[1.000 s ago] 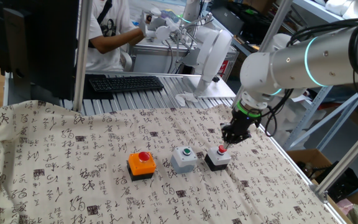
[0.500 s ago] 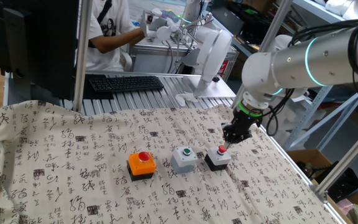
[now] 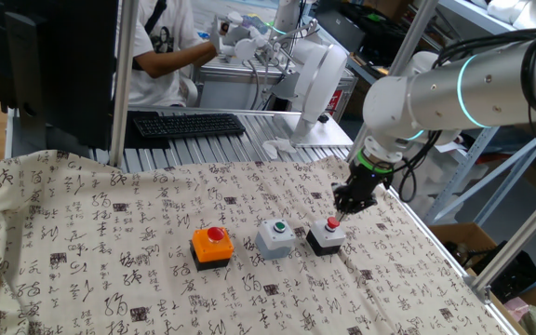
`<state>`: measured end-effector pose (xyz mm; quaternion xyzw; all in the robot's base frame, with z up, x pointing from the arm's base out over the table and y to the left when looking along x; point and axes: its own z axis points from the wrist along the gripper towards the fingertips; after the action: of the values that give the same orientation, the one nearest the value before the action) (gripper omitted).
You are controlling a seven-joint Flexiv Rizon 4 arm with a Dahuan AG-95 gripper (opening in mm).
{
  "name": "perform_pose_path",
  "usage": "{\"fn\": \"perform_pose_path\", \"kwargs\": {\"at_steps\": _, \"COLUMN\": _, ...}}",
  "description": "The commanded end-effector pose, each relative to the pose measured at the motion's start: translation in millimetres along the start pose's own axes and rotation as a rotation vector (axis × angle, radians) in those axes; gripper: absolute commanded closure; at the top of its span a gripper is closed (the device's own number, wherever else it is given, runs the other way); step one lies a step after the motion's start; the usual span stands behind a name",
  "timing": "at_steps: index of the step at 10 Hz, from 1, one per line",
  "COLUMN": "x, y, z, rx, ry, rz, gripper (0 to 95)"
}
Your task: Press three buttons from left to right in sequence
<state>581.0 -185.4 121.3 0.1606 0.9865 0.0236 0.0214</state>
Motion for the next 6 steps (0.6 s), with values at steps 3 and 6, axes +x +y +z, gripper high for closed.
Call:
{"fn": "perform_pose_path", "kwargs": {"at_steps": 3, "x": -1.0, "y": 0.0, "z": -0.2, "rx": -0.004, "ry": 0.004, "rz": 0.007, "gripper": 95.0}}
{"fn": "perform_pose_path", "kwargs": {"at_steps": 6, "x": -1.0, "y": 0.0, "z": -0.2, "rx": -0.01, "ry": 0.005, "rz": 0.001, "gripper": 95.0}}
